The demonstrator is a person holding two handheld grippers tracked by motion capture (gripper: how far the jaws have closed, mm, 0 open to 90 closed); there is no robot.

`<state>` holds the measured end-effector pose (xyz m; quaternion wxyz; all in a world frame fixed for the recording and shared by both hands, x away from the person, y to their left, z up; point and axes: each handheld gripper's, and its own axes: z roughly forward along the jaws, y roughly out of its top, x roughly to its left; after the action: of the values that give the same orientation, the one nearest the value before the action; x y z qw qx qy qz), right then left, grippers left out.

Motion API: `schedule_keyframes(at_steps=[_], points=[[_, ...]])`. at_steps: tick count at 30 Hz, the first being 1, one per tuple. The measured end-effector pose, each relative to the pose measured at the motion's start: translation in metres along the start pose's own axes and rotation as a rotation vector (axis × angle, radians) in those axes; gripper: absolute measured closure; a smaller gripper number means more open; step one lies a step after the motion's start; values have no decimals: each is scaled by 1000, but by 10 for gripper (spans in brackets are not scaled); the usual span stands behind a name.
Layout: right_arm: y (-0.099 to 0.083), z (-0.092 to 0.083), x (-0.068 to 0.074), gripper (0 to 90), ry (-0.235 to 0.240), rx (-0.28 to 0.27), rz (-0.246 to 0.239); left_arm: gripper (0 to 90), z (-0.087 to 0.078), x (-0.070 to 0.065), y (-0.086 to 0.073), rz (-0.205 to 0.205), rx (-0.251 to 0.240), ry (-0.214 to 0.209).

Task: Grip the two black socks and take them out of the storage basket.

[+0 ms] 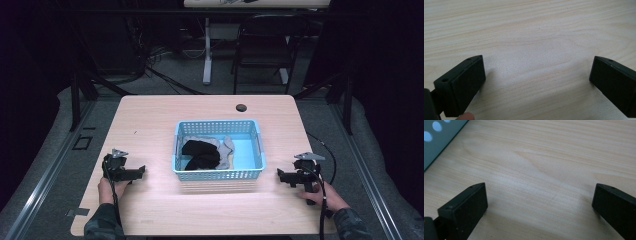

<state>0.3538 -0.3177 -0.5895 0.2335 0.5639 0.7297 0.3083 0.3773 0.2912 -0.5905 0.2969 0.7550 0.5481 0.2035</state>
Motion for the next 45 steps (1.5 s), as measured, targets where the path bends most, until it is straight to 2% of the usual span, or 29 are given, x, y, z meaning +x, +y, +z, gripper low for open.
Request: schedule_keyframes(at_steps=[9, 17, 20, 22, 28, 30, 31, 34, 36, 40, 42, 45], points=[[0, 0, 0, 0, 1, 0, 0, 0, 1, -2, 2, -15, 7, 12], [0, 0, 0, 0, 3, 0, -1, 0, 1, -1, 3, -8, 11, 6], [0, 0, 0, 0, 3, 0, -1, 0, 1, 0, 4, -5, 21, 3], [0, 0, 0, 0, 3, 0, 0, 0, 1, 1, 6, -14, 36, 16], [0, 0, 0, 0, 1, 0, 0, 0, -4, 5, 10, -22, 90, 18], [0, 0, 0, 0, 3, 0, -1, 0, -9, 7, 12, -41, 75, 28], [0, 0, 0, 0, 3, 1, -1, 0, -11, 8, 13, -37, 71, 33], [0, 0, 0, 0, 3, 1, -1, 0, -16, 8, 16, -48, 85, 14], [0, 0, 0, 0, 3, 0, -1, 0, -19, 7, 19, -46, 90, 23], [0, 0, 0, 0, 3, 1, -1, 0, -25, 7, 23, -49, 93, 9], [0, 0, 0, 0, 3, 0, -1, 0, -26, 6, 25, -46, 125, 2], [0, 0, 0, 0, 3, 0, -1, 0, -27, 6, 27, -45, 136, -8]])
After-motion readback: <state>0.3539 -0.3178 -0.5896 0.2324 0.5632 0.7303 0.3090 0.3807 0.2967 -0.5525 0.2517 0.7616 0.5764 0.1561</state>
